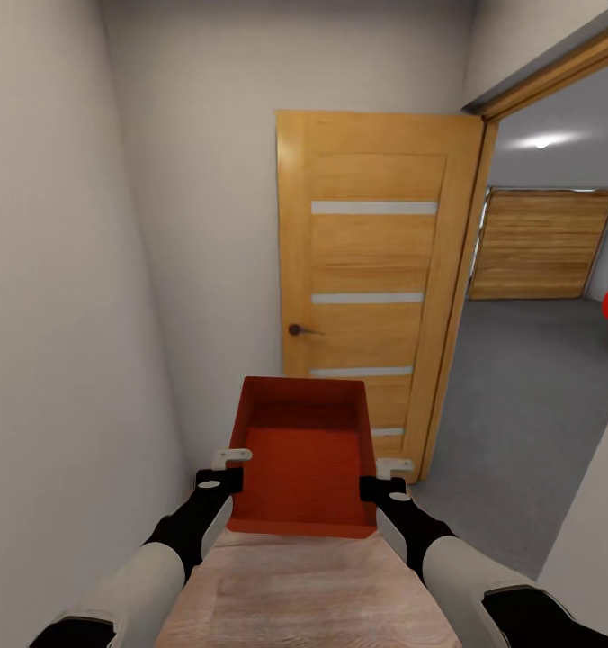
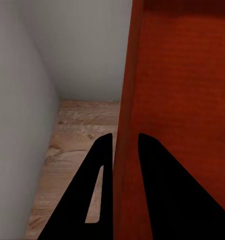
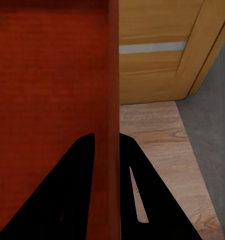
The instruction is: Move the two storage containers from the living room to the garage. In the garage, place one container on the floor and stack the other container on top of it (either order is fine).
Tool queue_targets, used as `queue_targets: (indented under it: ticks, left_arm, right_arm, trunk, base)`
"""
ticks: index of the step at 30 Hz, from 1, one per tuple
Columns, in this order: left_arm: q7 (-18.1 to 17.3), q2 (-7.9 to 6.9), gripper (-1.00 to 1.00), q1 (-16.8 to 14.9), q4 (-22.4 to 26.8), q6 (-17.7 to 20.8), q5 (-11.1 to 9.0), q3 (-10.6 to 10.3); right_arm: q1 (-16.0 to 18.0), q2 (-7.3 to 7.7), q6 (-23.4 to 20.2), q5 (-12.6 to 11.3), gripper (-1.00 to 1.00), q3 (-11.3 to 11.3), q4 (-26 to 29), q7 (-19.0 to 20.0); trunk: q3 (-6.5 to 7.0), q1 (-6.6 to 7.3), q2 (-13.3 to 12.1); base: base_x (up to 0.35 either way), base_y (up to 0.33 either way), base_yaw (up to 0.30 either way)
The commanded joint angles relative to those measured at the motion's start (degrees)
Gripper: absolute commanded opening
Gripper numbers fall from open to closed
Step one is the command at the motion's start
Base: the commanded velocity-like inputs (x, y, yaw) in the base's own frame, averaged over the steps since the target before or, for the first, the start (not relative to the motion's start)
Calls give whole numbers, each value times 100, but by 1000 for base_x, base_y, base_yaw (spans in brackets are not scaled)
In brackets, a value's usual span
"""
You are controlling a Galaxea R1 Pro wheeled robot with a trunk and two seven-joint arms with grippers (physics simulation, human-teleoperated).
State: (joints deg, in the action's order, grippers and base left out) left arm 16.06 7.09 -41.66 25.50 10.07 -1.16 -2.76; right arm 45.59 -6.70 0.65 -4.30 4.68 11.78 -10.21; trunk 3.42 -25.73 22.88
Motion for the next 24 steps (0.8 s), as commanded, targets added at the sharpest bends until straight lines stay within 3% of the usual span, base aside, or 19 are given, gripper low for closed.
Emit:
queue_targets:
  ticks: [1, 16, 24]
  left_arm:
    - [138, -129, -100, 0, 16, 56, 83, 13]
    - [153, -122, -100, 0, 16, 48, 82, 13]
    - [160, -120, -100, 0, 16, 48, 81, 18]
  right_arm:
    - [3, 118, 13, -1, -100, -29, 1, -33]
    - [3, 120, 14, -1, -100, -28, 0, -33]
    - [3, 124, 18, -1, -100, -28, 0, -33]
  trunk:
    - [-2, -5, 4]
    - [-2, -5, 4]
    - [-2, -5, 4]
  base:
    - [324, 0, -223]
    - [322, 0, -233]
    - [72, 0, -236]
